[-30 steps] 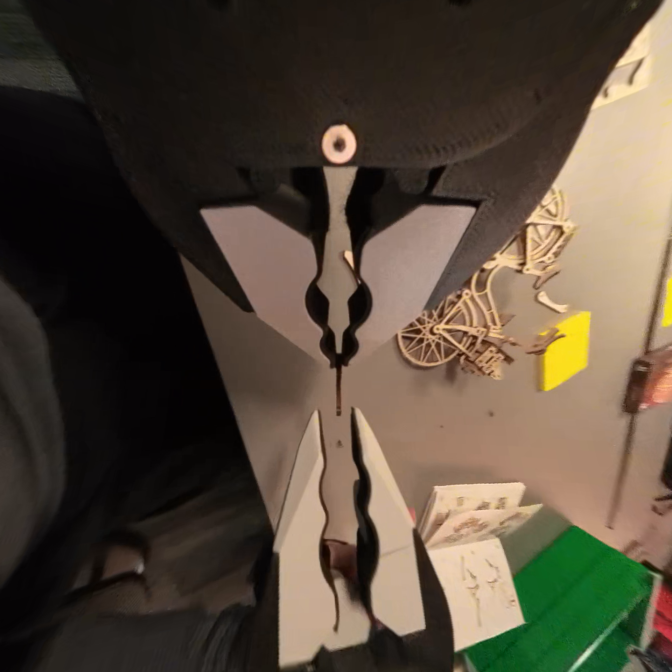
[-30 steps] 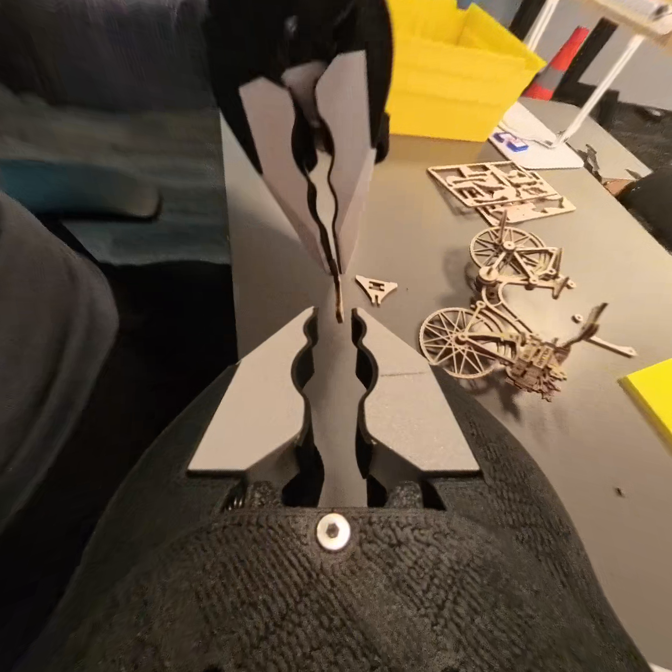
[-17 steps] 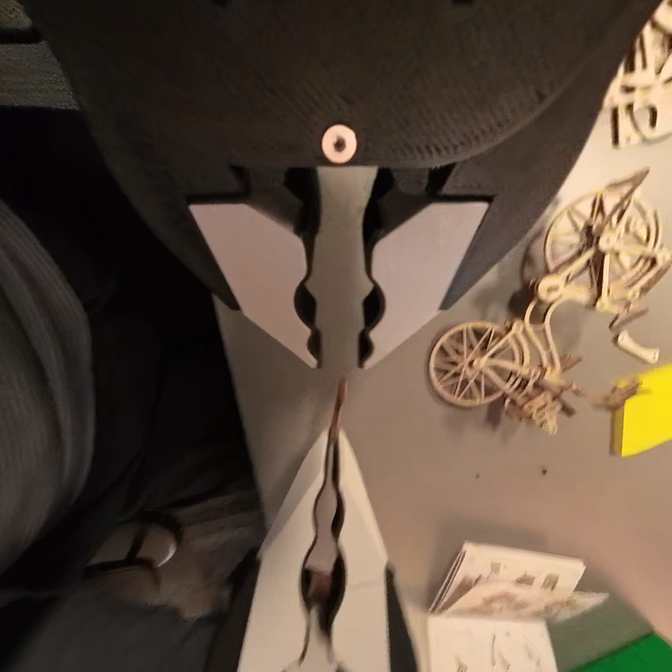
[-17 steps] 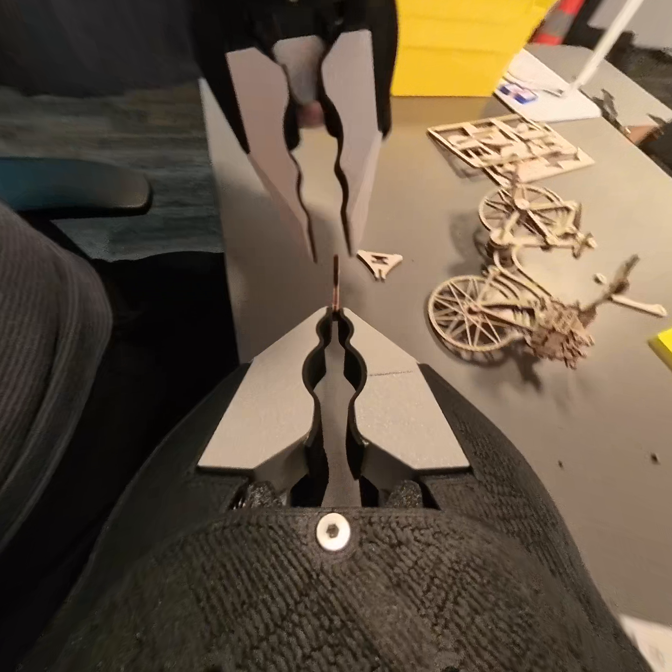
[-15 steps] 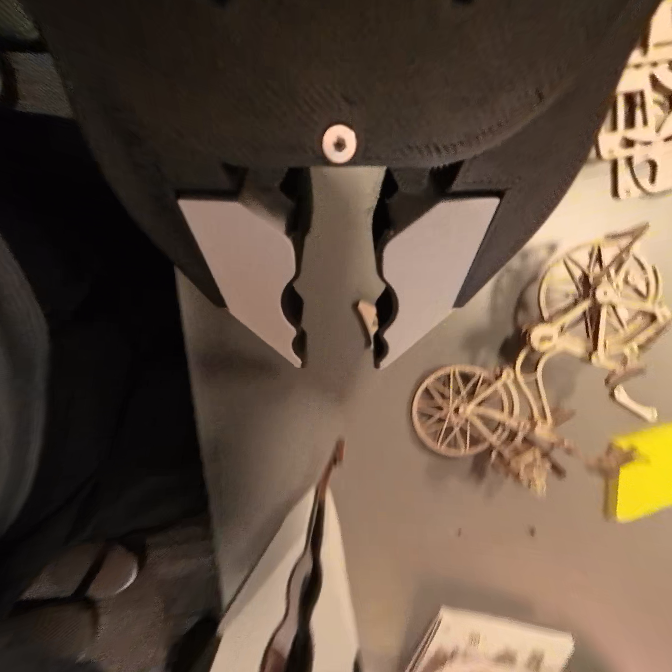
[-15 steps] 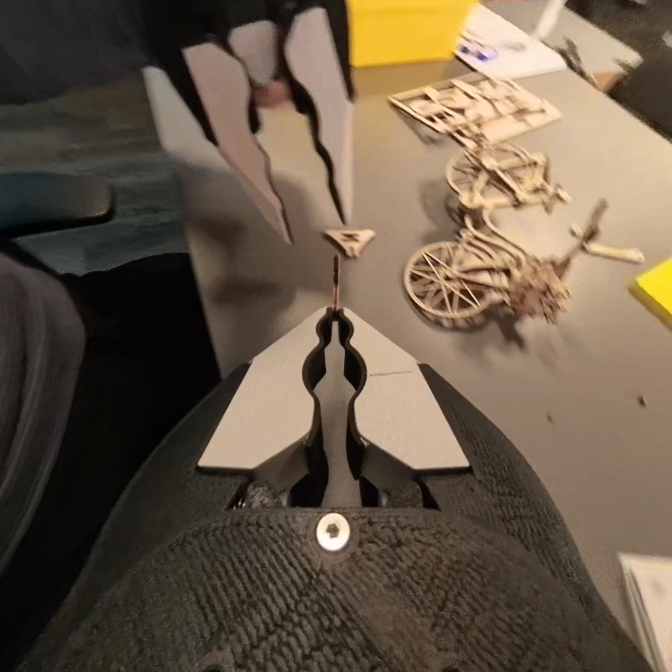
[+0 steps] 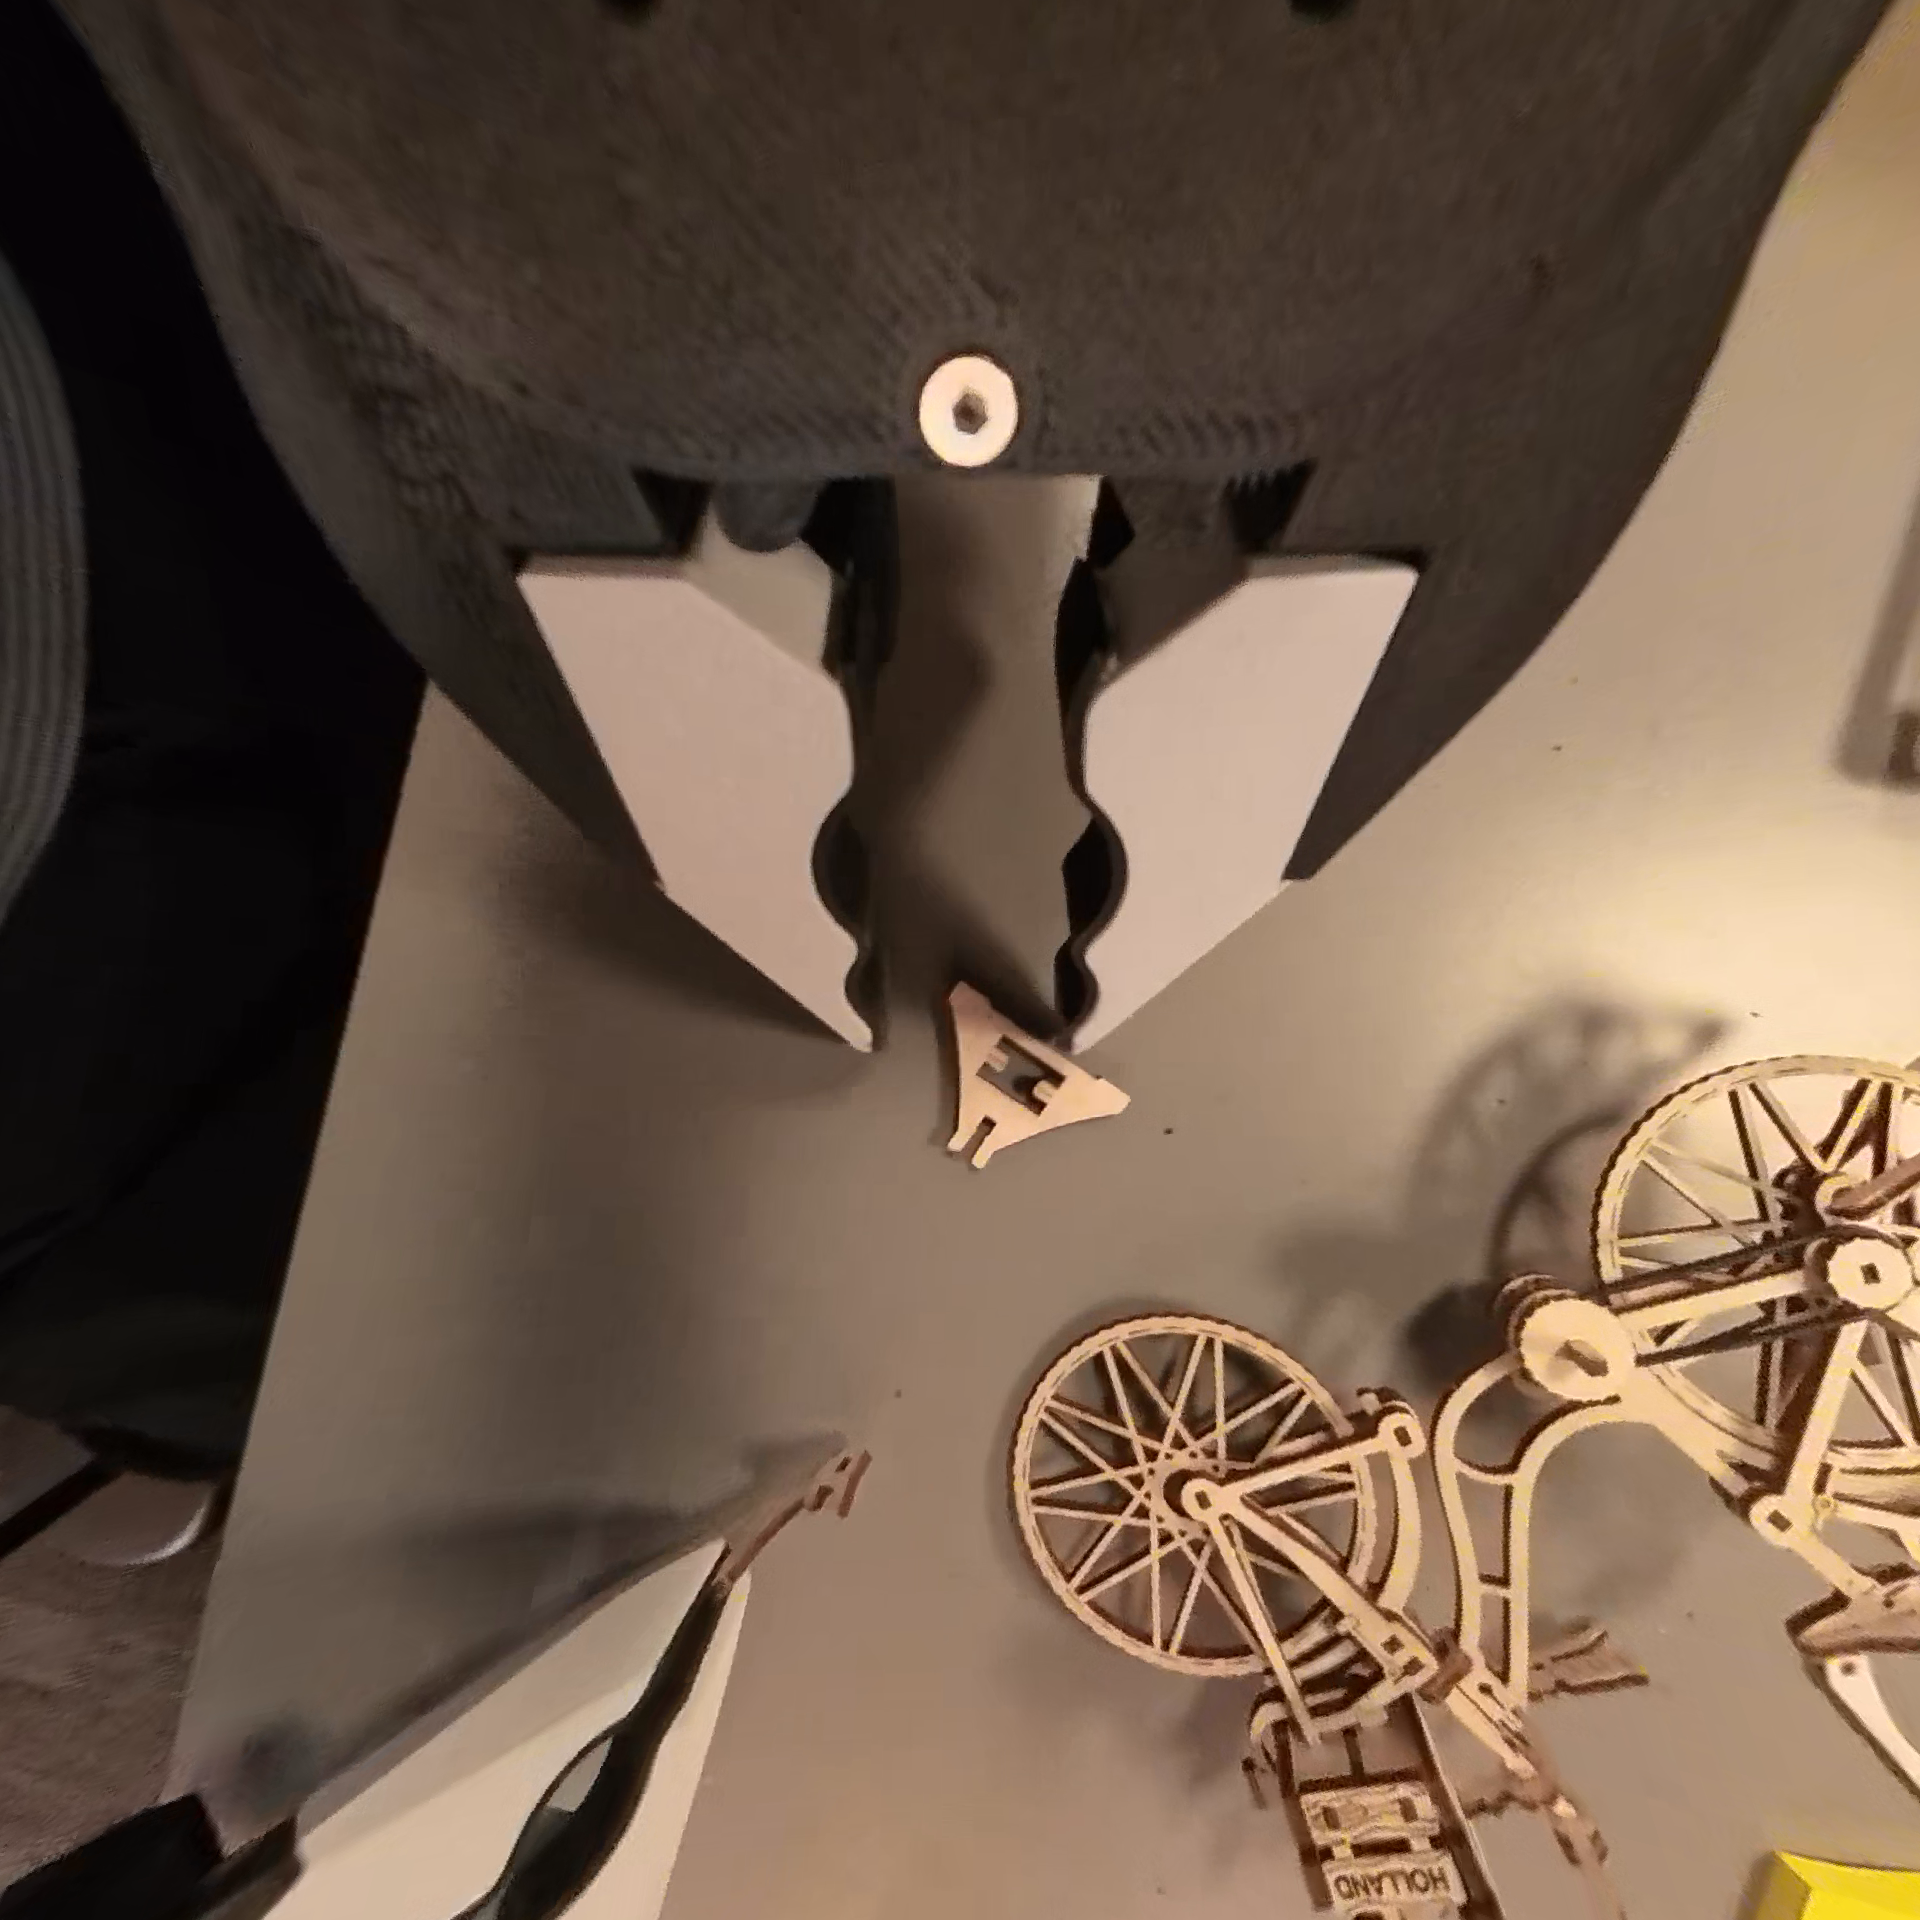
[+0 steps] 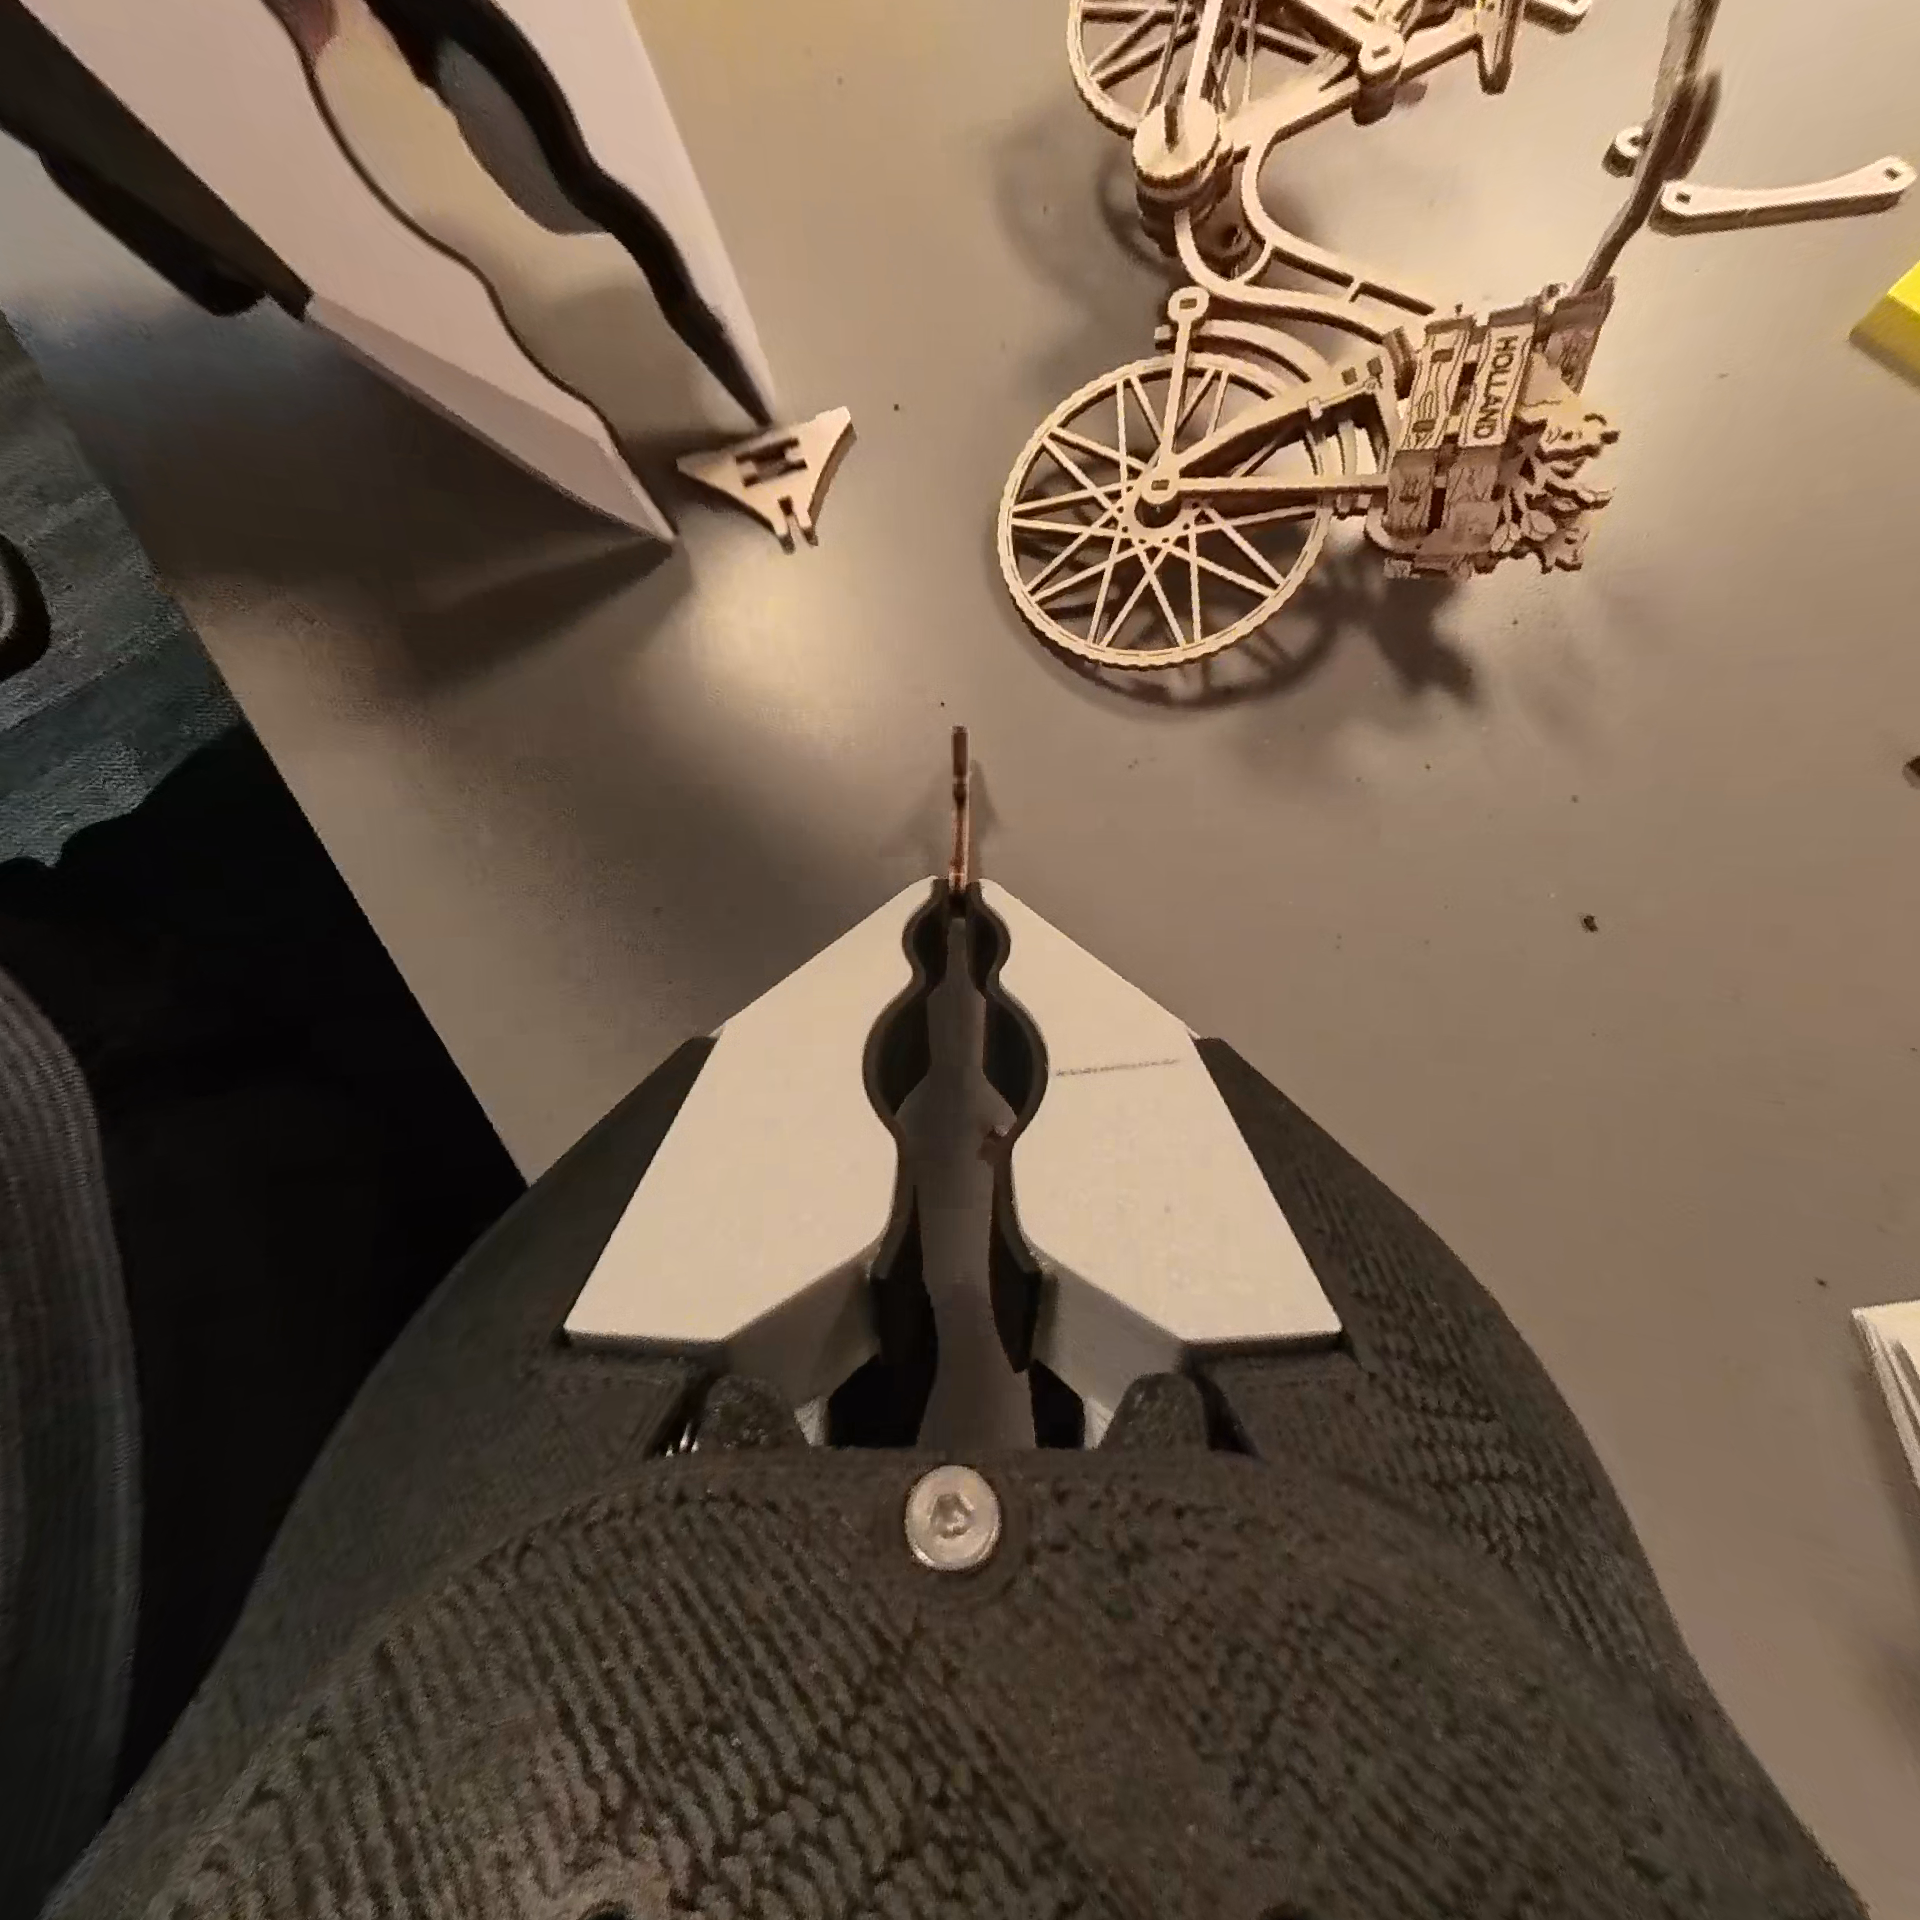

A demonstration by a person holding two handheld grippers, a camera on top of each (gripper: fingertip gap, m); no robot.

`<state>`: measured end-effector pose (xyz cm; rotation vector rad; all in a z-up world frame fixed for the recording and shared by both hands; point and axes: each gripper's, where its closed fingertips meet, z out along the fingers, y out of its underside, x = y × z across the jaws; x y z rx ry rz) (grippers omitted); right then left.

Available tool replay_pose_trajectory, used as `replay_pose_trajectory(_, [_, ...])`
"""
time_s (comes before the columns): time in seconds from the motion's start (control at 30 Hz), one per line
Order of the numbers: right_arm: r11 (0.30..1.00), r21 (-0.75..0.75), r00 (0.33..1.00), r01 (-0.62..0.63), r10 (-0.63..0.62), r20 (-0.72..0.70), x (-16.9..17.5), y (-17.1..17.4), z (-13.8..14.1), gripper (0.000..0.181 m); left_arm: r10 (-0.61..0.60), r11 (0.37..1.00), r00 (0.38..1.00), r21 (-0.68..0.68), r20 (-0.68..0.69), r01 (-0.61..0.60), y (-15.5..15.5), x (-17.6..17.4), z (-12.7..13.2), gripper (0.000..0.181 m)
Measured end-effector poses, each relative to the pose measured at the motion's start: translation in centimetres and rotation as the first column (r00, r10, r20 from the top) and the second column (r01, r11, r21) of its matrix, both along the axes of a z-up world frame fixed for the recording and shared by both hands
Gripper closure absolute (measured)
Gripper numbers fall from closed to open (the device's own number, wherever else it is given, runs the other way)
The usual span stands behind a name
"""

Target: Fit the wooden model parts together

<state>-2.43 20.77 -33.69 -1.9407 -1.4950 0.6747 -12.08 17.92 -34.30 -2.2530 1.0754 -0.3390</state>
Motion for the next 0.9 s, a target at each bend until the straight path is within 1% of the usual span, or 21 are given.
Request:
replay_pose_trajectory(0.2, [1.000, -0.022, 1.000, -0.007, 0.007, 0.006, 0.0, -0.2, -0.4, 0.181, 0.042, 0.999, 0.998, 0.000, -0.040, -0.042, 0.1, 0.2, 0.0, 0.164])
replay_pose_trajectory(0.3, [1.000, -0.025, 1.000, -0.007, 0.007, 0.001, -0.1, -0.3, -0.3, 0.174, 0.052, 0.999, 0.997, 0.002, -0.054, -0.052, 0.1, 0.4, 0.0, 0.171])
replay_pose_trajectory(0.47, [1.000, -0.027, 1.000, 0.003, -0.004, -0.018, 0.1, -0.2, -0.2, 0.163, 0.076, 0.997, 0.996, 0.012, -0.042, -0.076, 0.1, 0.4, 0.0, 0.173])
replay_pose_trajectory(0.53, [1.000, -0.011, 0.999, 0.026, -0.026, -0.043, 0.4, 0.0, 0.4, 0.155, 0.087, 0.996, 0.996, 0.024, -0.024, -0.087, 0.1, 0.4, 0.0, 0.173])
replay_pose_trajectory(0.57, [0.999, 0.008, 0.996, 0.043, -0.042, -0.076, 0.4, 0.2, 1.2, 0.154, 0.094, 0.995, 0.995, 0.037, -0.017, -0.094, 0.1, 0.3, 0.0, 0.174])
replay_pose_trajectory(0.63, [0.997, 0.034, 0.978, 0.068, -0.060, -0.202, -0.2, -0.1, 3.5, 0.151, 0.125, 0.989, 0.992, 0.074, -0.003, -0.124, 0.3, 0.0, 0.1, 0.174])
replay_pose_trajectory(0.67, [0.996, 0.040, 0.957, 0.084, -0.069, -0.281, -0.8, -0.4, 4.8, 0.149, 0.141, 0.985, 0.990, 0.103, 0.006, -0.141, 0.4, -0.2, 0.2, 0.174])
replay_pose_trajectory(0.7, [0.995, 0.034, 0.934, 0.095, -0.077, -0.350, -1.3, -0.8, 5.9, 0.151, 0.156, 0.979, 0.988, 0.130, 0.021, -0.157, 0.5, -0.4, 0.3, 0.174])
replay_pose_trajectory(0.73, [0.995, 0.007, 0.917, 0.095, -0.085, -0.390, -1.9, -1.4, 6.4, 0.154, 0.169, 0.972, 0.985, 0.158, 0.046, -0.174, 0.5, -0.4, 0.6, 0.174])
replay_pose_trajectory(0.8, [0.995, -0.060, 0.906, 0.079, -0.097, -0.412, -3.1, -2.4, 6.4, 0.156, 0.176, 0.950, 0.977, 0.239, 0.119, -0.200, 0.5, -0.3, 2.0, 0.175])
replay_pose_trajectory(0.83, [0.992, -0.093, 0.900, 0.080, -0.112, -0.422, -3.7, -2.6, 6.2, 0.156, 0.177, 0.930, 0.971, 0.296, 0.161, -0.218, 0.5, -0.1, 3.1, 0.175])
replay_pose_trajectory(0.9, [0.978, -0.207, 0.861, 0.029, -0.129, -0.492, -5.2, -3.5, 6.7, 0.153, 0.154, 0.883, 0.961, 0.404, 0.230, -0.239, 0.2, 0.3, 5.5, 0.175])
